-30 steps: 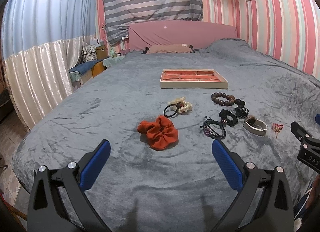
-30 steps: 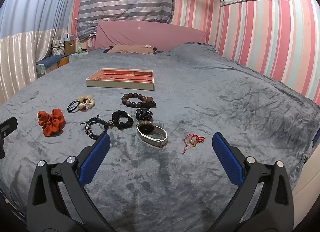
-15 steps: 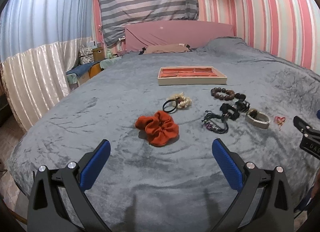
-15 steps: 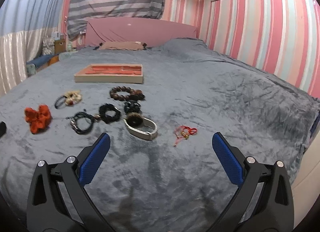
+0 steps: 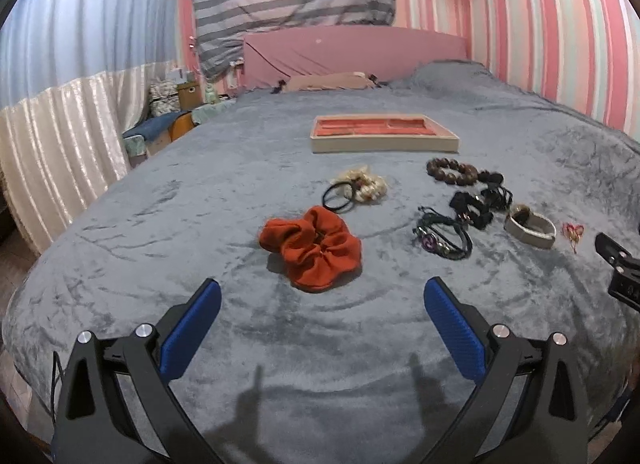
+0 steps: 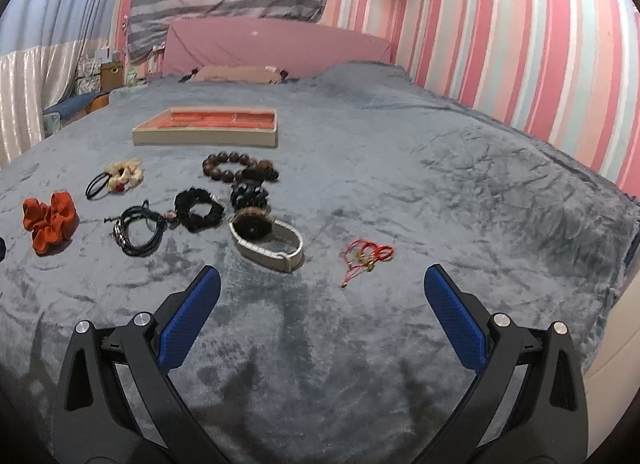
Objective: Organize jewelry
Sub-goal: 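Grasp the orange scrunchie with the left tool while the right tool grasps the white-band watch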
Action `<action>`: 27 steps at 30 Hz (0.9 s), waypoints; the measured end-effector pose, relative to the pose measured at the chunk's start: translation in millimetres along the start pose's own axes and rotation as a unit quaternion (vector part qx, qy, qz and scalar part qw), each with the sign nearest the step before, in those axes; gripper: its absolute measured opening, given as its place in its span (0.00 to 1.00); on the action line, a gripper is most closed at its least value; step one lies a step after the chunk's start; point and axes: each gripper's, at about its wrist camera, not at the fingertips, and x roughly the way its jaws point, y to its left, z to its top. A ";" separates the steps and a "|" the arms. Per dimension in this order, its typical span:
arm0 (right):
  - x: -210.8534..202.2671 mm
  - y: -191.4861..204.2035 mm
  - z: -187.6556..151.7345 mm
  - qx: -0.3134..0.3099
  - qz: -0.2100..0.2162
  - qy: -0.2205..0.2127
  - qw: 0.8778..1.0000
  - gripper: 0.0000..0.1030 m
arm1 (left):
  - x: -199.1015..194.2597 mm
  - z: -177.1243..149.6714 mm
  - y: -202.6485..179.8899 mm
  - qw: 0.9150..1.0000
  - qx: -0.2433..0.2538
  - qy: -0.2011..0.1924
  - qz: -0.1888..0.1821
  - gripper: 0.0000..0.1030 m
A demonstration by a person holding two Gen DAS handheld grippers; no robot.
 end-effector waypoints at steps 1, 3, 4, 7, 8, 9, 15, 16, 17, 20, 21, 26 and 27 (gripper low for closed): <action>4.8 1.3 0.1 -0.003 0.005 0.006 1.000 0.96 | 2.8 -0.1 -0.7 1.000 0.000 0.005 -0.012 0.96; 12.5 3.0 1.8 -0.003 0.023 0.015 1.000 0.96 | 7.6 1.1 -0.8 1.000 -0.002 0.017 -0.020 0.96; 15.0 3.9 2.5 -0.003 0.026 0.017 1.000 0.96 | 12.2 3.3 -1.8 0.999 0.000 0.027 -0.025 0.96; 26.5 8.0 6.8 -0.003 0.036 0.024 0.999 0.96 | 25.2 8.6 0.8 0.999 0.000 0.045 -0.017 0.96; 30.0 9.5 8.3 -0.004 0.036 0.025 0.999 0.96 | 29.2 10.4 3.3 0.999 -0.003 0.047 -0.016 0.96; 33.6 10.7 10.2 -0.005 0.037 0.026 0.999 0.96 | 34.8 13.4 6.5 0.999 -0.007 0.049 -0.013 0.96; 59.9 13.8 21.1 -0.007 0.035 0.032 0.999 0.96 | 59.7 24.6 11.5 0.999 0.010 0.040 0.017 0.96; 66.1 12.4 22.5 -0.005 0.034 0.038 0.999 0.96 | 63.9 26.0 12.6 0.999 0.011 0.042 0.010 0.96; 71.0 11.1 23.3 -0.003 0.032 0.042 0.999 0.96 | 68.2 27.1 15.0 0.999 0.006 0.043 0.008 0.96; 83.8 4.7 26.9 0.007 0.023 0.052 0.998 0.96 | 78.3 28.6 20.4 0.999 0.001 0.045 0.007 0.96; 86.5 3.1 28.3 0.009 0.021 0.052 0.998 0.96 | 81.5 29.1 21.7 0.999 0.001 0.046 0.007 0.96; 105.0 3.2 34.3 0.000 0.015 0.055 0.998 0.87 | 100.8 34.6 27.5 0.998 -0.009 0.057 0.001 0.96; 111.0 2.6 34.4 0.002 0.019 0.063 0.998 0.84 | 103.7 35.6 27.0 0.998 -0.010 0.057 0.003 0.96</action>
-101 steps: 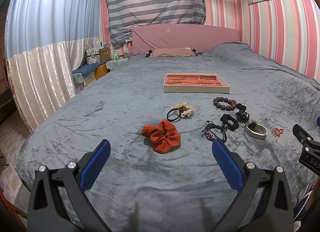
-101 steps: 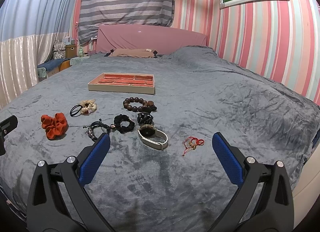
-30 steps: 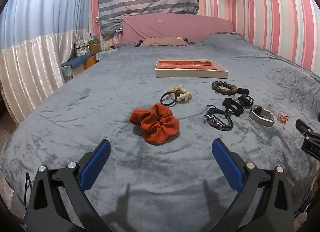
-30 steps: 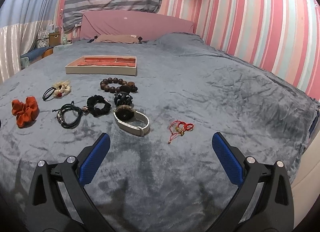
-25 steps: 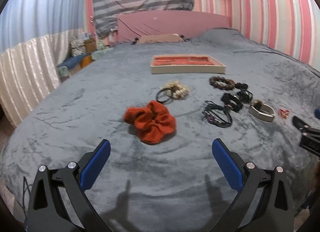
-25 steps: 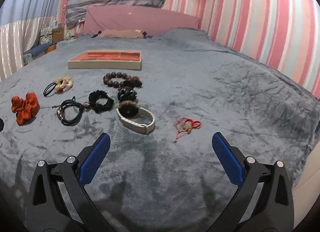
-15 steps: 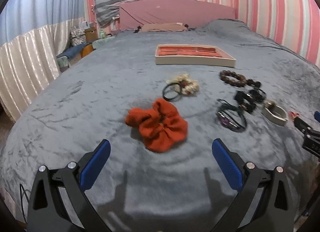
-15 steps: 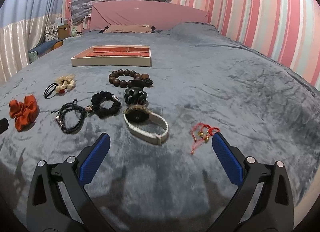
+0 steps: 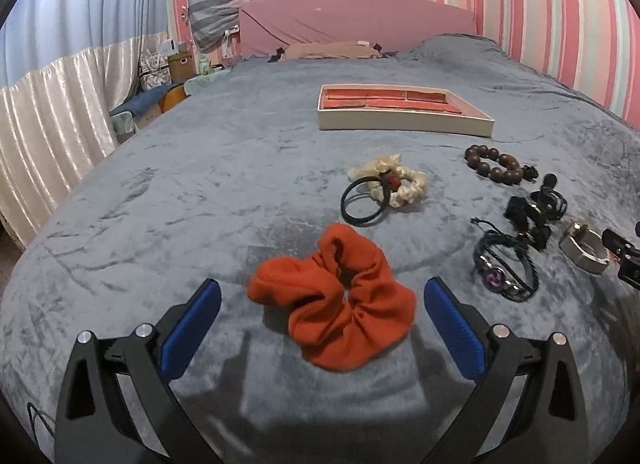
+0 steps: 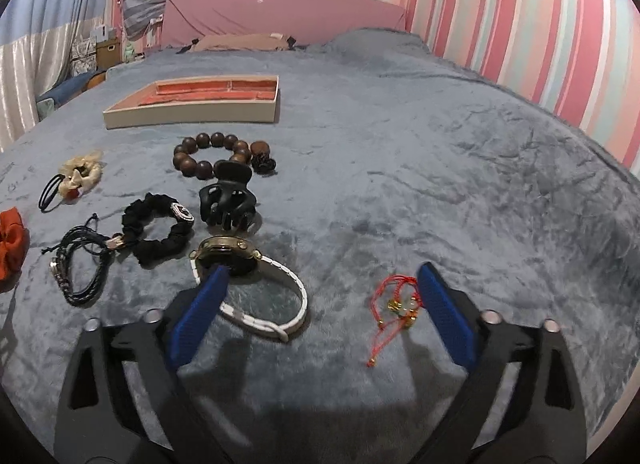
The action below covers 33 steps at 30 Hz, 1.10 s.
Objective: Organize jewelry
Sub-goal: 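Grasp the orange scrunchie with the left tool while the right tool grasps the white-band watch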
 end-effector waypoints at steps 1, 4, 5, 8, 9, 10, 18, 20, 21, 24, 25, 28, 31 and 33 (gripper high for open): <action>4.4 -0.5 0.2 0.002 0.002 0.007 1.000 0.80 | 2.7 1.2 0.1 1.000 0.000 0.000 0.000 0.96; 18.6 -3.3 -0.1 0.010 0.011 0.031 0.999 0.70 | 11.2 3.3 1.1 1.000 -0.001 0.004 0.002 0.96; 23.0 -4.1 -0.3 0.012 0.017 0.039 0.999 0.66 | 13.9 3.6 1.6 1.000 -0.001 0.005 0.001 0.96; 30.1 -1.5 -2.9 0.008 0.020 0.051 0.998 0.62 | 24.1 3.9 -0.2 1.000 0.003 0.014 -0.005 0.96; 31.8 -0.1 -3.6 0.007 0.022 0.053 0.998 0.61 | 27.6 3.6 -1.5 1.000 0.006 0.017 -0.007 0.96; 33.1 0.4 -4.3 0.007 0.024 0.055 0.998 0.60 | 30.1 3.4 -2.4 1.000 0.008 0.019 -0.009 0.96; 44.7 9.2 -5.2 -0.008 0.053 0.067 0.996 0.36 | 58.0 2.1 2.7 0.996 -0.010 0.067 -0.050 0.76; 44.0 11.0 -5.4 -0.012 0.059 0.066 0.996 0.30 | 59.2 2.3 4.9 0.996 -0.017 0.067 -0.056 0.73; 43.9 12.0 -5.3 -0.014 0.062 0.066 0.996 0.28 | 58.2 1.7 5.0 0.996 -0.017 0.065 -0.057 0.71; 43.2 12.2 -5.1 -0.014 0.067 0.064 0.996 0.24 | 58.1 1.3 2.3 0.996 -0.011 0.065 -0.062 0.58; 42.9 10.8 -5.0 -0.010 0.069 0.063 0.996 0.22 | 58.0 1.3 1.4 0.996 -0.008 0.065 -0.064 0.51; 43.3 6.4 -4.2 0.002 0.077 0.065 0.995 0.17 | 57.5 1.2 0.8 0.995 -0.008 0.067 -0.070 0.40; 43.0 3.6 -4.0 0.009 0.082 0.063 0.995 0.13 | 55.0 1.6 1.1 0.995 -0.012 0.068 -0.076 0.23; 42.5 1.1 -3.7 0.015 0.087 0.061 0.994 0.11 | 49.3 2.0 -2.9 0.995 -0.006 0.064 -0.073 0.20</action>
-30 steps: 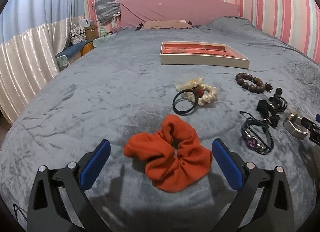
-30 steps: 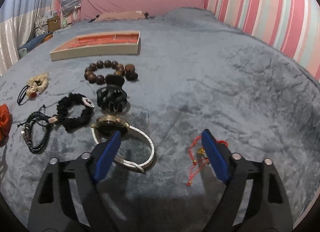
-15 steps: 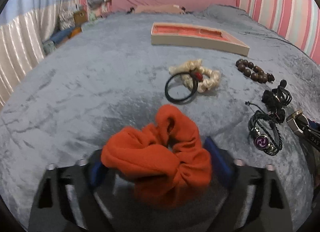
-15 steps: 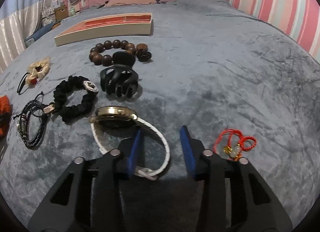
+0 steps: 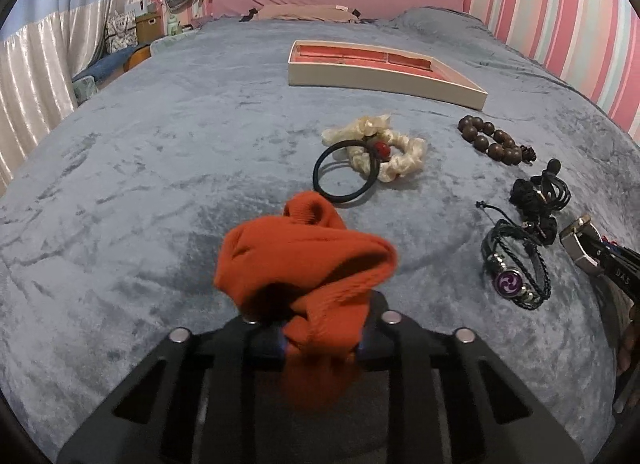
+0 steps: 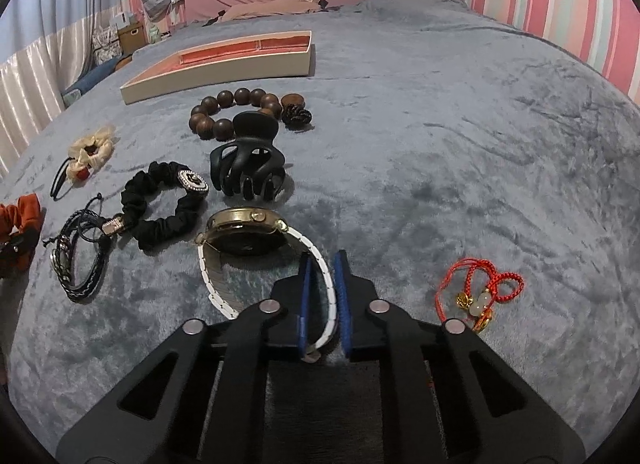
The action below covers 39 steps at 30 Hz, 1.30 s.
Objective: Organize jewelry
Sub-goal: 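Grasp the orange scrunchie with the left tool while the right tool grasps the white-band watch, then carry scrunchie and watch into the brick-pattern tray while both tools open to release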
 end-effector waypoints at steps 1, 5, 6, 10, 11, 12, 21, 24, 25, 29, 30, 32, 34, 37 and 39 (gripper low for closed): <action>-0.4 -1.7 0.3 0.003 0.004 -0.001 1.000 0.10 | -3.1 -0.4 -2.9 1.000 0.003 -0.002 0.000 0.18; -3.0 -5.5 0.8 0.013 0.016 -0.007 1.000 0.07 | -21.5 -5.0 -24.4 1.000 0.010 -0.011 -0.015 0.16; -4.6 -6.2 0.9 0.015 0.018 -0.010 1.000 0.07 | -25.1 -5.6 -30.3 1.000 0.011 -0.012 -0.019 0.16; -20.9 -8.1 4.6 0.012 0.015 -0.038 0.999 0.07 | -50.2 -3.7 -59.2 0.999 0.010 -0.025 -0.042 0.16; -25.5 -8.3 6.1 0.010 0.014 -0.045 0.999 0.07 | -61.7 -0.5 -69.6 0.998 0.012 -0.032 -0.052 0.16; -31.3 -9.5 8.7 0.008 0.015 -0.053 0.998 0.07 | -68.0 1.8 -77.5 0.997 0.013 -0.038 -0.058 0.16; -73.9 -20.1 50.9 0.013 0.031 -0.102 0.994 0.07 | -127.0 57.4 -131.4 0.990 0.039 -0.088 -0.107 0.16; -82.0 -22.7 71.7 0.019 0.034 -0.112 0.993 0.07 | -131.5 83.5 -129.1 0.988 0.041 -0.093 -0.113 0.16; -83.6 -22.6 77.5 0.020 0.035 -0.114 0.993 0.07 | -130.4 92.3 -127.5 0.988 0.041 -0.090 -0.118 0.16; -80.0 -17.8 109.5 0.015 0.035 -0.118 0.992 0.07 | -115.9 131.0 -117.2 0.989 0.034 -0.081 -0.122 0.16; -75.7 -15.2 120.1 0.012 0.035 -0.118 0.992 0.07 | -110.4 141.7 -114.9 0.989 0.035 -0.079 -0.123 0.16; -67.5 -11.5 133.7 0.007 0.034 -0.116 0.993 0.07 | -97.4 160.4 -109.7 0.989 0.034 -0.074 -0.121 0.16; -55.8 -6.2 150.4 0.001 0.032 -0.115 0.993 0.07 | -83.8 173.9 -105.7 0.989 0.036 -0.065 -0.125 0.16; -36.5 -0.3 176.5 -0.005 0.034 -0.111 0.993 0.07 | -59.9 203.5 -99.8 0.988 0.038 -0.050 -0.144 0.16; -22.3 4.2 193.8 -0.011 0.042 -0.106 0.993 0.07 | -42.9 223.2 -96.7 0.987 0.037 -0.039 -0.150 0.16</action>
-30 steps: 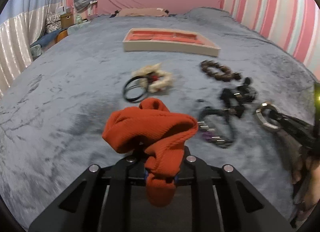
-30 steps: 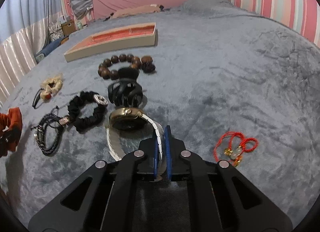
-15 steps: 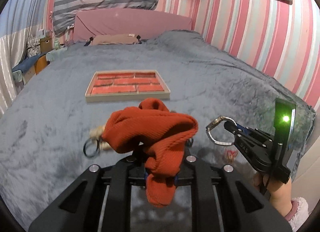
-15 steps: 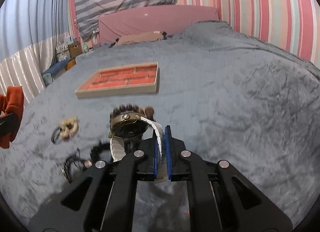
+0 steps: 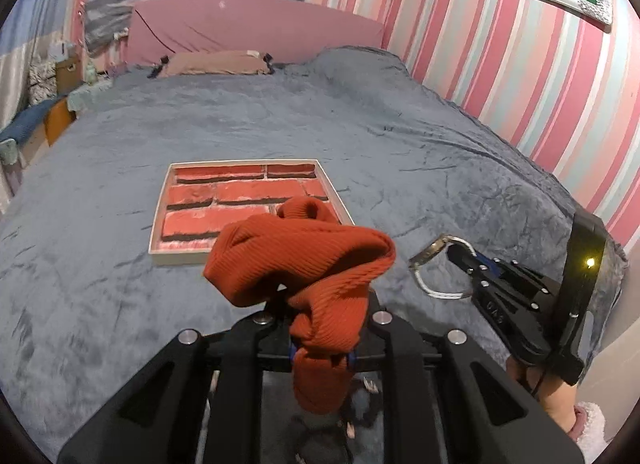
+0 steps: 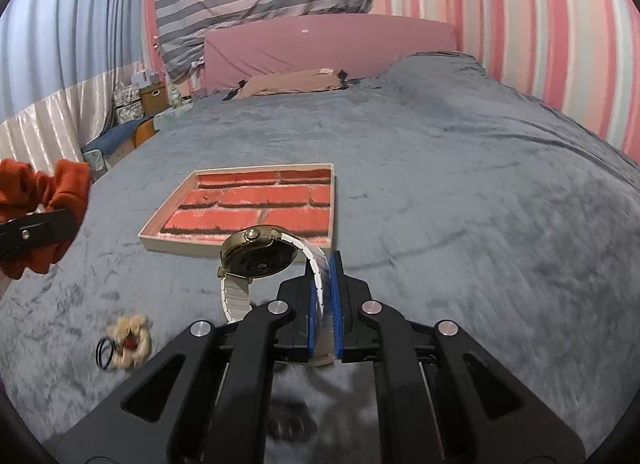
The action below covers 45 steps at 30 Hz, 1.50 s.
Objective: Organize jewelry
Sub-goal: 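Carry scrunchie and watch into the brick-pattern tray while both tools open to release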
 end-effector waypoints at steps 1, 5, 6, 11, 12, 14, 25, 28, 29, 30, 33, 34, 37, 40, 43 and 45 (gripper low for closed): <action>11.8 2.1 8.2 -0.002 0.003 0.004 1.000 0.07 | 7.0 7.7 4.3 1.000 -0.001 0.003 0.001 0.16; 59.9 7.6 34.1 -0.005 0.006 0.019 1.000 0.07 | 40.2 36.3 23.2 1.000 0.000 0.019 0.003 0.16; 74.6 8.8 41.1 -0.003 0.006 0.025 1.000 0.07 | 50.8 43.2 27.4 1.000 0.003 0.023 0.007 0.16; 142.3 13.2 68.8 0.007 0.008 0.053 0.999 0.07 | 107.2 75.1 48.1 0.999 0.018 0.025 0.040 0.16; 152.2 13.8 72.9 0.009 0.007 0.057 0.998 0.07 | 123.4 84.1 56.3 0.998 0.010 0.029 0.045 0.16; 179.7 11.3 83.4 0.023 0.006 0.066 0.998 0.07 | 148.0 96.3 67.8 0.998 0.000 0.032 0.059 0.16; 304.1 5.6 113.6 0.049 -0.026 0.123 0.991 0.07 | 279.0 129.2 155.1 0.985 -0.041 0.072 0.154 0.16; 322.6 12.8 121.6 0.027 -0.038 0.129 0.991 0.07 | 302.7 127.6 171.1 0.980 -0.036 0.086 0.178 0.16; 329.5 16.6 123.4 0.017 -0.044 0.133 0.990 0.07 | 309.8 126.8 174.9 0.978 -0.035 0.092 0.183 0.16; 335.5 17.0 125.2 0.013 -0.049 0.137 0.989 0.07 | 317.8 125.7 180.7 0.977 -0.037 0.101 0.184 0.16; 354.6 20.3 124.2 0.006 -0.062 0.154 0.986 0.07 | 330.3 121.6 191.7 0.974 -0.040 0.112 0.191 0.16; 361.4 23.6 122.6 -0.005 -0.071 0.162 0.984 0.07 | 336.1 120.6 195.1 0.973 -0.042 0.120 0.192 0.16; 370.1 28.9 120.3 -0.020 -0.077 0.177 0.981 0.07 | 345.0 115.9 202.1 0.972 -0.052 0.136 0.185 0.16; 376.0 31.7 121.2 -0.029 -0.081 0.185 0.979 0.07 | 348.7 115.9 209.2 0.972 -0.070 0.144 0.173 0.17; 381.8 31.2 116.1 -0.034 -0.086 0.204 0.975 0.07 | 347.2 115.2 213.7 0.973 -0.082 0.147 0.159 0.21; 383.9 27.5 112.5 -0.028 -0.086 0.213 0.973 0.08 | 344.7 114.3 214.8 0.972 -0.087 0.146 0.160 0.24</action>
